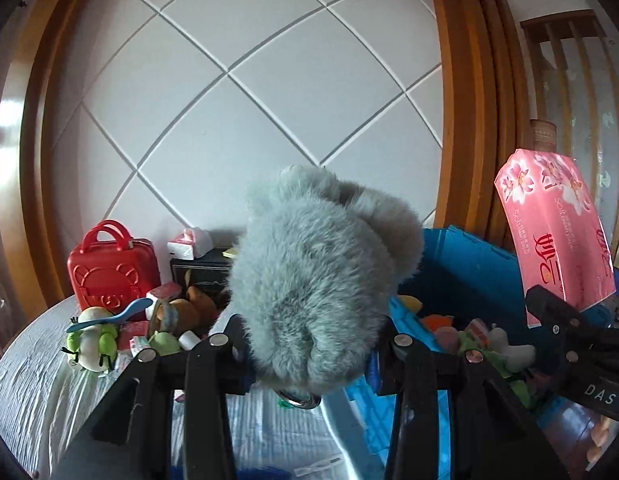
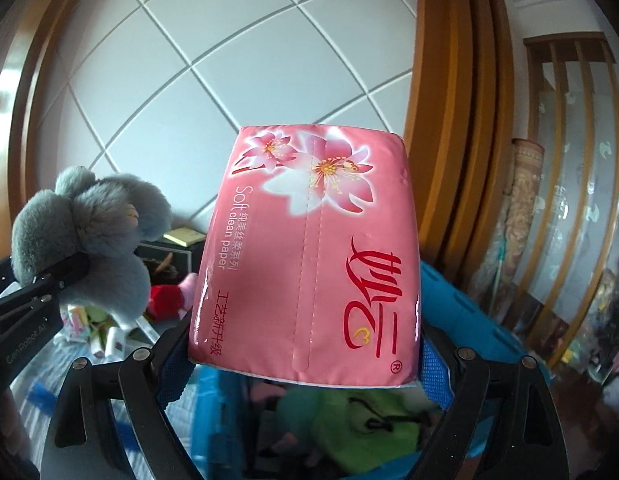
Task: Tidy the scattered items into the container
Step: 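Lift the grey plush and pink tissue pack and carry both over the blue crate, then lower both items into the crate and open both tools to release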
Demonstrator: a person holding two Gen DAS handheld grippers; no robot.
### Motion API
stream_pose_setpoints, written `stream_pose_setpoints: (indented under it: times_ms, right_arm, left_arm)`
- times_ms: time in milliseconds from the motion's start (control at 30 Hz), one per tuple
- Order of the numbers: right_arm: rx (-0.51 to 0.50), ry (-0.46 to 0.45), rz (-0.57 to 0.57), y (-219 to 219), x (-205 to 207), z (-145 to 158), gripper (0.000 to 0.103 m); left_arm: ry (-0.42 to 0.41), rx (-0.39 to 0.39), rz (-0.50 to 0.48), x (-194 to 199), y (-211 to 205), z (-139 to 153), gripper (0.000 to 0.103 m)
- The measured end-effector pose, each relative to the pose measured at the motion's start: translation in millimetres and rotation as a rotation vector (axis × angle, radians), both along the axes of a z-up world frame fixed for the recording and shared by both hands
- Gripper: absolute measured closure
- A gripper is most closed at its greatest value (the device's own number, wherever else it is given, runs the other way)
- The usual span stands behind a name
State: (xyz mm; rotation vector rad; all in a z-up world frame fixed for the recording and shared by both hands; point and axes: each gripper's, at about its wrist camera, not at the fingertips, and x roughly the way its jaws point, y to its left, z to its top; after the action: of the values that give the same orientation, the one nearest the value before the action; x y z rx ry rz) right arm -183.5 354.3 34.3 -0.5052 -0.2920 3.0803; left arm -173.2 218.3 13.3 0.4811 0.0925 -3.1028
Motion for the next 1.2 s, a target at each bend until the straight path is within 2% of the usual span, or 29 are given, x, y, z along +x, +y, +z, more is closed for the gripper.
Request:
stream_pose_setpoints:
  times_ms: [167, 267, 367, 467, 567, 700, 767, 900, 1100, 1200]
  right_arm:
    - [0.031, -0.005, -0.096, 59.4, -10.9, -0.8, 0.011]
    - [0.054, -0.067, -0.138, 93.4, -25.1, -7.0, 0.011]
    - [0.075, -0.146, -0.164, 129.5, -43.7, -18.4, 0.011]
    - [0.099, -0.25, -0.147, 155.8, -73.7, -32.7, 0.011]
    - [0.156, -0.299, -0.128, 174.7, -96.2, -44.4, 0.011]
    - [0.217, -0.373, -0.097, 197.7, -118.5, -57.2, 0.011]
    - [0.236, -0.422, -0.079, 211.6, -128.2, -67.5, 0.011]
    - [0.235, -0.498, -0.053, 230.0, -131.4, -85.5, 0.011]
    - [0.222, -0.513, -0.056, 239.4, -125.0, -96.8, 0.011]
    - [0.224, -0.539, -0.057, 240.2, -126.0, -109.4, 0.012]
  left_arm:
    - [-0.035, -0.043, -0.087, -29.5, 63.4, 7.8, 0.064]
    - [-0.115, -0.026, -0.139, -54.2, 98.5, 9.7, 0.064]
    - [-0.209, -0.048, -0.151, -77.1, 131.1, 2.8, 0.064]
    - [-0.304, -0.046, -0.154, -96.4, 159.4, -9.8, 0.064]
    - [-0.379, -0.037, -0.131, -110.1, 181.2, -24.8, 0.064]
    - [-0.508, -0.008, -0.139, -118.1, 212.7, -45.3, 0.064]
    - [-0.56, -0.018, -0.148, -118.2, 226.1, -55.8, 0.064]
    - [-0.599, -0.065, -0.139, -118.1, 241.2, -66.6, 0.063]
    - [-0.558, -0.163, -0.14, -111.2, 252.9, -64.7, 0.059]
    - [-0.557, -0.175, -0.143, -111.4, 254.3, -63.5, 0.055]
